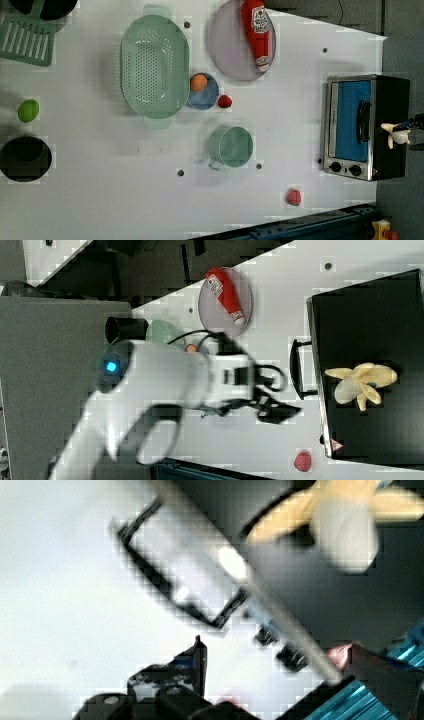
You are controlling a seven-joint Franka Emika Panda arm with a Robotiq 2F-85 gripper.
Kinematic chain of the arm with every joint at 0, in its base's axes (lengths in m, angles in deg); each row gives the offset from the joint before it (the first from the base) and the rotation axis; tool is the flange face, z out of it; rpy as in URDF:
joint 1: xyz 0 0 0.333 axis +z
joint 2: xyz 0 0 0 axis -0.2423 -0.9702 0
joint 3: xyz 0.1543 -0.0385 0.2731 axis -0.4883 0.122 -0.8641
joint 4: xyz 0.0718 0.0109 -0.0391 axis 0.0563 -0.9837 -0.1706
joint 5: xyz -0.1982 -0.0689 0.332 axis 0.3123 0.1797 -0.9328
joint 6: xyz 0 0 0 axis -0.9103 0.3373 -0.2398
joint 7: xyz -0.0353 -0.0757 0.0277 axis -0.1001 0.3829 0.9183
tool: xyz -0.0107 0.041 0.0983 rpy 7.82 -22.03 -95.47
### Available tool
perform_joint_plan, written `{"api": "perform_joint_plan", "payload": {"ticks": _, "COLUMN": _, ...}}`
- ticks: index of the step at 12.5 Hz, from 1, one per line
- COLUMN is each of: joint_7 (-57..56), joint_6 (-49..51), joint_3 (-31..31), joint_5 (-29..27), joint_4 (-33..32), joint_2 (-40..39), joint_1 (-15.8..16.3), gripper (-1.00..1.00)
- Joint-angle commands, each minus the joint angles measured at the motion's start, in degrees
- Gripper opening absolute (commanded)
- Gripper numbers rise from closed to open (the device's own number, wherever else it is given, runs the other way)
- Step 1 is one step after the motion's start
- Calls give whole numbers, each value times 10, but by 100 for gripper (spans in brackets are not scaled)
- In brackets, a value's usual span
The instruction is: Pick banana from table and place on oven.
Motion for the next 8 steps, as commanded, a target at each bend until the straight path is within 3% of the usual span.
{"api": "perform_joint_plan", "payload": {"ticks": 1, "joint_7": 87, "joint_6": 19, "joint_3": -86, "joint_5": -14, "joint_4": 71, "joint_2": 64, "joint_1": 80, "gripper": 100}}
{"api": "perform_joint_plan", "payload": {"ticks": 5, "joint_7": 327, "joint_6": 26, "joint_3": -190, "joint_5": -12, "joint_4": 76, "joint_2": 118, "joint_1": 105, "gripper": 100}}
{"api": "perform_joint_plan", "payload": {"ticks": 8, "joint_7": 366, "joint_6": 73, "joint_3": -215, "joint_5": -13, "joint_4": 72, "joint_2": 138, "joint_1": 106, "gripper": 100}}
